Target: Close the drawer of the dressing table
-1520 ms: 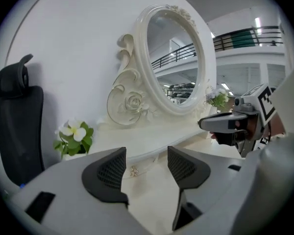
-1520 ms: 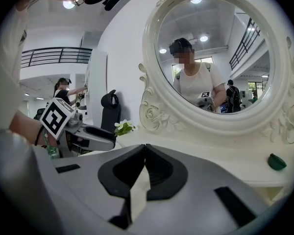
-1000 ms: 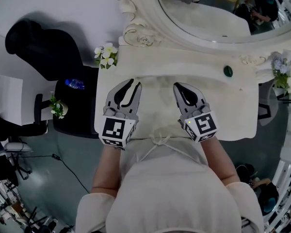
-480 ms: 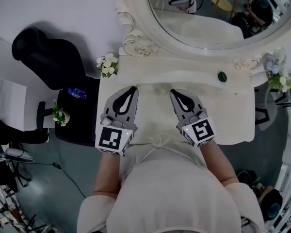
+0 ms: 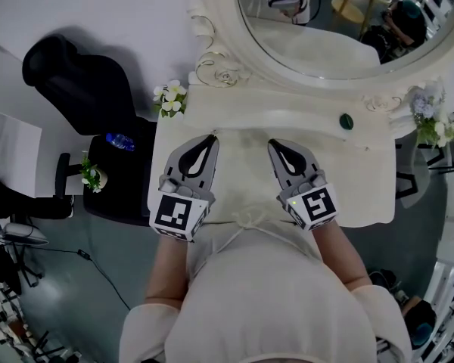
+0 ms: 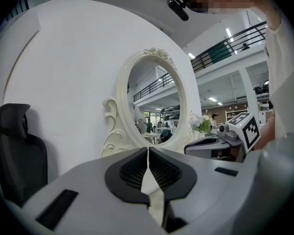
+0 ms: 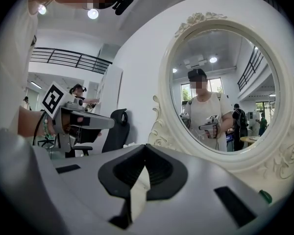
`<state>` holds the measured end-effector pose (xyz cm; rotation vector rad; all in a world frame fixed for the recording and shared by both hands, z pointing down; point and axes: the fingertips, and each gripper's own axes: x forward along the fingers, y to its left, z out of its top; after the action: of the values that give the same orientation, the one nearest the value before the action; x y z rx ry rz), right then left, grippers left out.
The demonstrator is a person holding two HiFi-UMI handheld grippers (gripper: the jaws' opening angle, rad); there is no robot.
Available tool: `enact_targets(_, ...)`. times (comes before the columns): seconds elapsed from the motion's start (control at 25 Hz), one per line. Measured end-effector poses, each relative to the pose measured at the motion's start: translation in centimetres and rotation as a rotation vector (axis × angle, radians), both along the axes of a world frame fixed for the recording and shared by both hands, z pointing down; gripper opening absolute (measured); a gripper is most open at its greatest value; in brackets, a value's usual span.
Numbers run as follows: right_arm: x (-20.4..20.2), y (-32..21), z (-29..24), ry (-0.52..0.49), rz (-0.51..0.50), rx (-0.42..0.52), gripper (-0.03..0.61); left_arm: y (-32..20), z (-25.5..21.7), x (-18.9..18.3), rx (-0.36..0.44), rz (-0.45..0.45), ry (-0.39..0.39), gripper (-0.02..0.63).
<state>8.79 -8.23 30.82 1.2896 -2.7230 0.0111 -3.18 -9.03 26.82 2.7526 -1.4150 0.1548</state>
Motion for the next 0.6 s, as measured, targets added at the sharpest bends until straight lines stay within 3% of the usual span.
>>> enact_targets(0.24,0.39,0.14,0.05,0.010,0.020,-0.006,0.001,0.27,0.29,-0.37,-0.018,-0.025,0.024,0.026)
enact_targets(0.6,0.51,0.41,0.40,0.026,0.015,-0.003,0.000,1.03,1.03,-0.38,-0.033,-0.029,0.000,0.027)
